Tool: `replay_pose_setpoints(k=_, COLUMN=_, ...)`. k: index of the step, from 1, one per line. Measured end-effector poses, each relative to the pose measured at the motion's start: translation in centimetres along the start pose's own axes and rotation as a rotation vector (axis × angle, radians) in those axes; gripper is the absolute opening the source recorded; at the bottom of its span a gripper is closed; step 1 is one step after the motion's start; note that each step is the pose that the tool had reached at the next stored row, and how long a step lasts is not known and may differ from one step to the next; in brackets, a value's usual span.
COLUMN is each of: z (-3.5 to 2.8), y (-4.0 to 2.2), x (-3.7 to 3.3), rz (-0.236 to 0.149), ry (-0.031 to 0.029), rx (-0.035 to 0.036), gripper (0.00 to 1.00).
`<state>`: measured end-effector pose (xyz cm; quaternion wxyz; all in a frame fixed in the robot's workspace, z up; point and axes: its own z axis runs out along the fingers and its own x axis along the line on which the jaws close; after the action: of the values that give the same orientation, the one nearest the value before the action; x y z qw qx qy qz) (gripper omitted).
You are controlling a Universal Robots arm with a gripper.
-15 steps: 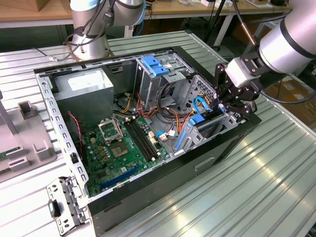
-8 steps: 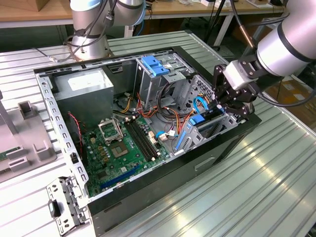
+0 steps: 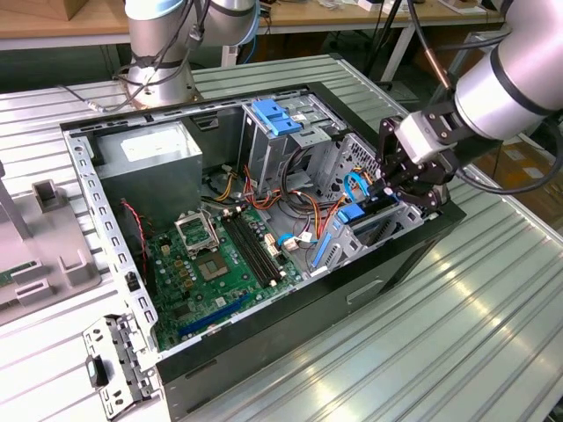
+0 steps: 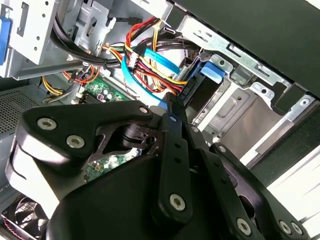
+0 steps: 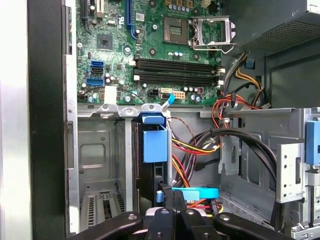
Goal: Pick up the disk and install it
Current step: 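Insert the second disk wire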
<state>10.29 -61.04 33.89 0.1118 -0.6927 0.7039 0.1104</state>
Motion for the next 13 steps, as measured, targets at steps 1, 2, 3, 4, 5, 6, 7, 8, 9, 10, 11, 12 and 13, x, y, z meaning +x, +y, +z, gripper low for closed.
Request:
replay_pose_setpoints(k=1, z=0.0, y=0.0, x=0.02, rz=0.0, ry=-0.0026, rx=-0.0001, gripper=0.11)
replay_pose_setpoints(k=2, z=-0.01, y=0.0, x=0.02, rz=0.0, ry=-0.0068, rx=-0.0001, gripper=0.11)
replay_pose_setpoints(k=3, z=-0.08, y=0.0, x=0.0, rz=0.0, ry=-0.012, rx=-0.0002, gripper=0.11)
replay_pose_setpoints(k=4, z=-0.3, y=-0.01, x=-0.07, rz=0.0, ry=-0.0215, rx=-0.0003, gripper=0.11)
replay_pose_setpoints(k=5, z=-0.46, y=-0.02, x=-0.11, rz=0.0, ry=-0.0272, rx=-0.0004, gripper=0.11)
replay_pose_setpoints(k=6, z=-0.67, y=-0.07, x=-0.19, rz=0.0, ry=-0.0419, rx=-0.0007, gripper=0.11)
replay_pose_setpoints(k=7, z=-0.74, y=-0.15, x=-0.21, rz=0.0, ry=-0.0507, rx=-0.0009, gripper=0.11)
replay_pose_setpoints(k=8, z=-0.81, y=-0.3, x=-0.24, rz=0.0, ry=-0.0617, rx=-0.0011, gripper=0.11)
replay_pose_setpoints(k=9, z=-0.84, y=-0.48, x=-0.25, rz=0.0, ry=-0.0702, rx=-0.0013, gripper=0.11)
replay_pose_setpoints(k=10, z=-0.86, y=-0.75, x=-0.26, rz=0.001, ry=-0.0808, rx=-0.0019, gripper=0.11)
replay_pose_setpoints(k=11, z=-0.93, y=-1.1, x=-0.29, rz=0.001, ry=-0.0908, rx=-0.0026, gripper=0.11)
replay_pose_setpoints(k=12, z=-0.99, y=-1.31, x=-0.31, rz=0.001, ry=-0.0963, rx=-0.003, gripper=0.11)
replay_pose_setpoints(k=13, z=-1.09, y=-1.52, x=-0.34, rz=0.001, ry=-0.0988, rx=-0.0033, gripper=0.11)
